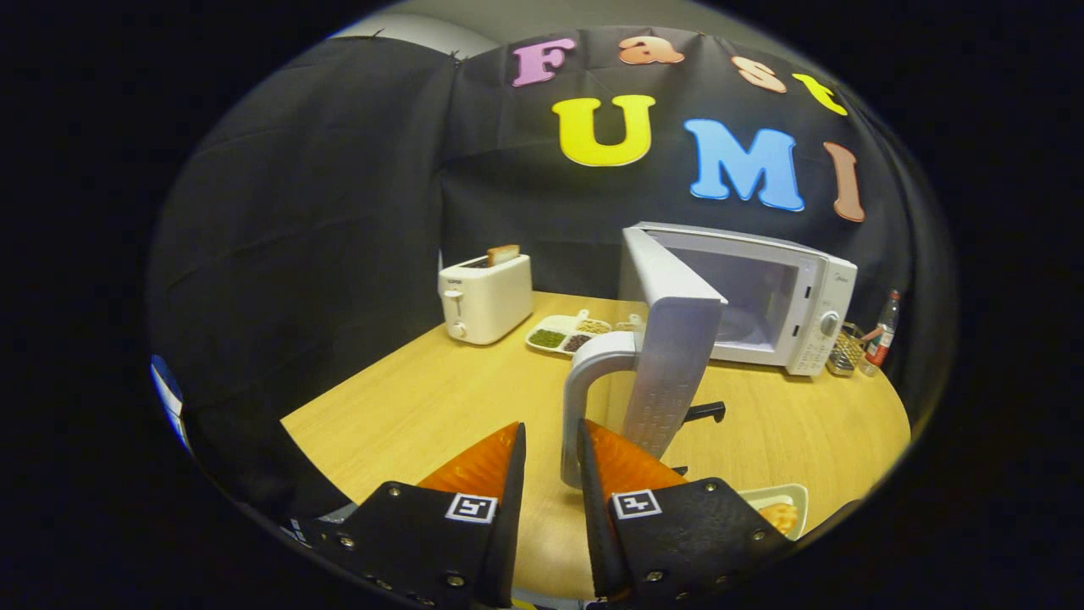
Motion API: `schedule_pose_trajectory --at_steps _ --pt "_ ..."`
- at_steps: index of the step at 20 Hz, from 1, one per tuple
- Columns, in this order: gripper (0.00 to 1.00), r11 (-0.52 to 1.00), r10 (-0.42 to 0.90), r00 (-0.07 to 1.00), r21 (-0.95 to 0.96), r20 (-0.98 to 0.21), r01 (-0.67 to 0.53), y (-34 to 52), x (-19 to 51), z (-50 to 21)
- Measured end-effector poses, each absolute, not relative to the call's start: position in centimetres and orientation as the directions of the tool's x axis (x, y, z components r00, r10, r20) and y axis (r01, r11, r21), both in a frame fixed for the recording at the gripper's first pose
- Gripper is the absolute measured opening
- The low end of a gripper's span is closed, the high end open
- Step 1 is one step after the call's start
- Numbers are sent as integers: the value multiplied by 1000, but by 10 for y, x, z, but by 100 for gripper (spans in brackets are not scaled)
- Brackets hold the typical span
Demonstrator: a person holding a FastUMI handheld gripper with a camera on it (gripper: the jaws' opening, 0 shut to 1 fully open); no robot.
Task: Open the microwave, put the food inside, and close the microwave door.
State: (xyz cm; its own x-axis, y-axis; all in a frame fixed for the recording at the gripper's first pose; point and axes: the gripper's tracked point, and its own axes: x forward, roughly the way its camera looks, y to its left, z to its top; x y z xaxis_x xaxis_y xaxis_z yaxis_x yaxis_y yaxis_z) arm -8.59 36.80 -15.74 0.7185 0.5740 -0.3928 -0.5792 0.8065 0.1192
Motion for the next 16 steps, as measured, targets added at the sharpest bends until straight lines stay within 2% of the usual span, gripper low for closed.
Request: schedule_pose_trajectory --at_steps 4,5,6,7,8,11,16 --pt "45 716 693 643 205 -327 -667 374 -107 -127" --pt "60 702 708 635 211 -311 -680 372 -113 -118" --pt "71 690 721 626 217 -299 -691 369 -120 -112" --pt "93 684 727 625 219 -286 -696 362 -124 -103" --pt "99 683 729 628 216 -273 -698 355 -124 -92" --pt "99 699 714 662 191 -228 -689 322 -120 -69" --pt "99 769 639 733 184 -234 -612 265 -92 -57"
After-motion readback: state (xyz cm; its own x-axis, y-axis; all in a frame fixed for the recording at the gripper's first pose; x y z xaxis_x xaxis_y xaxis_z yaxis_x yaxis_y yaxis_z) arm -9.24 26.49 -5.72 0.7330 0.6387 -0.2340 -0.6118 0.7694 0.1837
